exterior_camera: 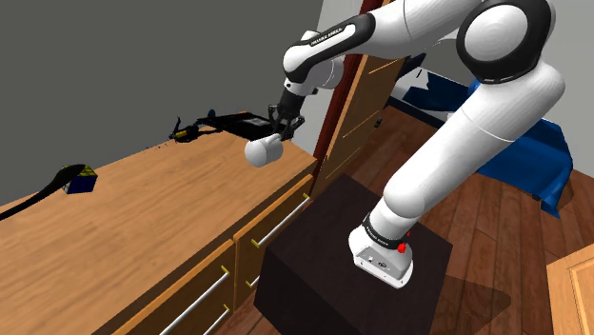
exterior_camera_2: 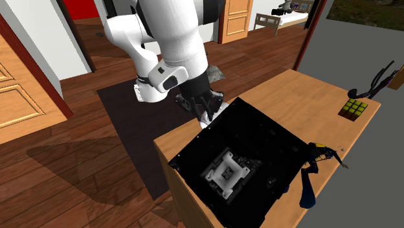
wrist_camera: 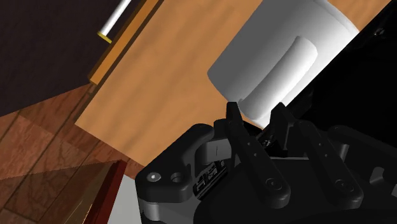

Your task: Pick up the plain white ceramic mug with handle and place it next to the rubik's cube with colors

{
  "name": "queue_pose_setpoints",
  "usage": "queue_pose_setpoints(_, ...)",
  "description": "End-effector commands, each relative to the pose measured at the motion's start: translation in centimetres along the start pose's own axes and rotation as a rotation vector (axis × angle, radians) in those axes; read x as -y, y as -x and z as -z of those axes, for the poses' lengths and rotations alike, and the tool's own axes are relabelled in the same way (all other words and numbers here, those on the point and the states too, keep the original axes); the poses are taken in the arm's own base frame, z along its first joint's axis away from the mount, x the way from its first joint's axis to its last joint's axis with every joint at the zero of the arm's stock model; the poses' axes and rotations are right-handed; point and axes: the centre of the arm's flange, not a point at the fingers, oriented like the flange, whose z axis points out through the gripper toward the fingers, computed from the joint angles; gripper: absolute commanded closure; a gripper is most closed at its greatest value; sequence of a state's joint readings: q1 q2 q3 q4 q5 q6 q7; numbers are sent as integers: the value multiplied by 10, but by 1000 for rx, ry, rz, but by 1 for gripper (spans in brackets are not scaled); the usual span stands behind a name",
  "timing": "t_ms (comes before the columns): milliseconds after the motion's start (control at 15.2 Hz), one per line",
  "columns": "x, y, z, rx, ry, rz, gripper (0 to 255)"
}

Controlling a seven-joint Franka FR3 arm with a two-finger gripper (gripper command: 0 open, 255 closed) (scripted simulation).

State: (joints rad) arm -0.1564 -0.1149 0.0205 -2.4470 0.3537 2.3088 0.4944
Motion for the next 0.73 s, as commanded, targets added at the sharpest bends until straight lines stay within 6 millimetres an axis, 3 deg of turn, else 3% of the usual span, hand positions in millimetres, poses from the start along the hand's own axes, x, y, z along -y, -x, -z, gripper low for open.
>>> queue_pose_setpoints(0, -2, 2, -5, 10, 9, -1, 255)
queue_pose_setpoints(396, -2, 1, -5, 10, 9, -1, 255)
queue_pose_setpoints(660, 2, 4, 16, 10, 9, -1, 255)
